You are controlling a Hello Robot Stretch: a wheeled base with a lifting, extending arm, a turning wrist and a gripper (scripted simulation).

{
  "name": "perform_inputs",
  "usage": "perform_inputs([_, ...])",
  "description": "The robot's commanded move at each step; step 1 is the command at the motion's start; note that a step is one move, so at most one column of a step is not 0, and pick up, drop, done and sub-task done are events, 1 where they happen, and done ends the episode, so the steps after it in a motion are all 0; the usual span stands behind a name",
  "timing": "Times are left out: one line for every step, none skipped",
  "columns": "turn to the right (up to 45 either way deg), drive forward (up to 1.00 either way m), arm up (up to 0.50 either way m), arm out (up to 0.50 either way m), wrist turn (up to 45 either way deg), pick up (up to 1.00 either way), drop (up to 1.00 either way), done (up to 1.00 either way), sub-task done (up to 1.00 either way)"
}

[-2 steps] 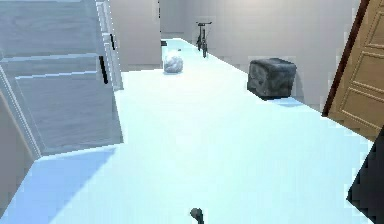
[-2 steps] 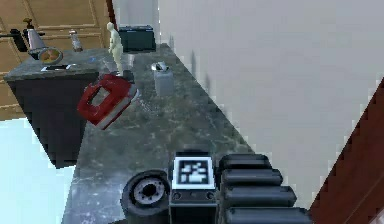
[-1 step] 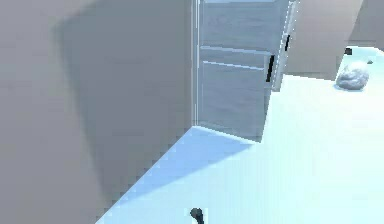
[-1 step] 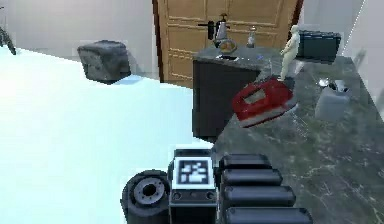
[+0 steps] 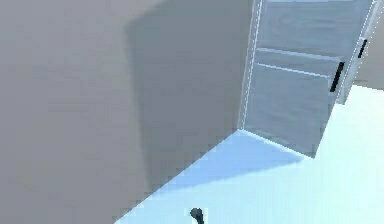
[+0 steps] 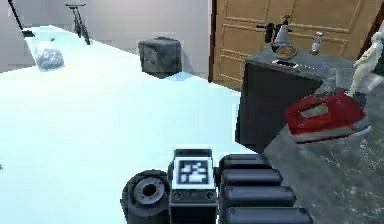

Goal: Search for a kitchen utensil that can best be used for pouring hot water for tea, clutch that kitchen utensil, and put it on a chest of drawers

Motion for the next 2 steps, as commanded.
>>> perform_inputs([0.0, 0.45, 0.0, 0.0, 0.0, 0.0, 0.0, 0.0, 0.0])
perform_inputs([45.0, 0.0, 0.0, 0.0, 0.0, 0.0, 0.0, 0.0, 0.0])
